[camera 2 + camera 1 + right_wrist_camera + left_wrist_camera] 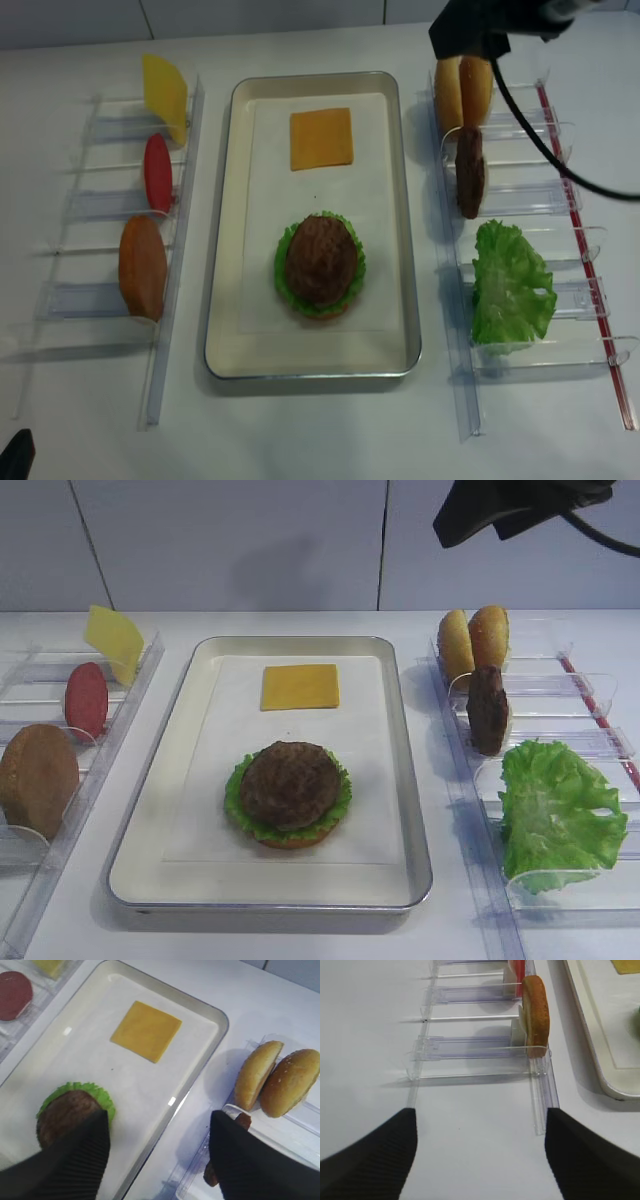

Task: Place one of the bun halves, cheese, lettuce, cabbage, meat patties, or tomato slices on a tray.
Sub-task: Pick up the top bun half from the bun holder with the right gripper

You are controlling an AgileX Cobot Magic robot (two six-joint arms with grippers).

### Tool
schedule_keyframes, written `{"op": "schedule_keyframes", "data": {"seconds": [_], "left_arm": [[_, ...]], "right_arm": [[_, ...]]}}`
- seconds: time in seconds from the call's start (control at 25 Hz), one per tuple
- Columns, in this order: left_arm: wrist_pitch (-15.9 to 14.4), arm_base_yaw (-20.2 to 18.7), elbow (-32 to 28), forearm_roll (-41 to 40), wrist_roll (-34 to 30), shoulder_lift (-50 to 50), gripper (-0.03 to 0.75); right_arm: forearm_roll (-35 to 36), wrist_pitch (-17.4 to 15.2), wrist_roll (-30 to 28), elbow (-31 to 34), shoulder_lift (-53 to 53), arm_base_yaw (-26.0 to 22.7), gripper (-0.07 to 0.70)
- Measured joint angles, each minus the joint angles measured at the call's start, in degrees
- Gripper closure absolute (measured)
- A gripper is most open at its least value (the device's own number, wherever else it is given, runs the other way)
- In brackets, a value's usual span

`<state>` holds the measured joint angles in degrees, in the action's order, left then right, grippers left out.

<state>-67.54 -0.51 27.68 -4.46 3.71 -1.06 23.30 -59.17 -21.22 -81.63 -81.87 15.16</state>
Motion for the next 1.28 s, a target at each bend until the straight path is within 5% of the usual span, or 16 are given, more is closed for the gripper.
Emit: {"op": "schedule_keyframes", "data": {"seconds": [0.4, 0.76, 1.28], "left_arm": [[0.0, 0.0, 0.0, 0.0, 0.0, 0.0, 0.185], [0.0, 0.0, 0.0, 0.0, 0.0, 0.0, 0.186], [0.0, 0.0, 0.0, 0.0, 0.0, 0.0, 0.186]], "right_arm": [[-7.3, 0.5, 9.9, -14.2, -14.5, 0.0, 0.198], [-14.5, -7.9, 19.2, -24.7, -26.1, 0.1, 0.198], [-20.6, -9.9, 26.4, -26.8, -32.5, 0.2, 0.213]]}}
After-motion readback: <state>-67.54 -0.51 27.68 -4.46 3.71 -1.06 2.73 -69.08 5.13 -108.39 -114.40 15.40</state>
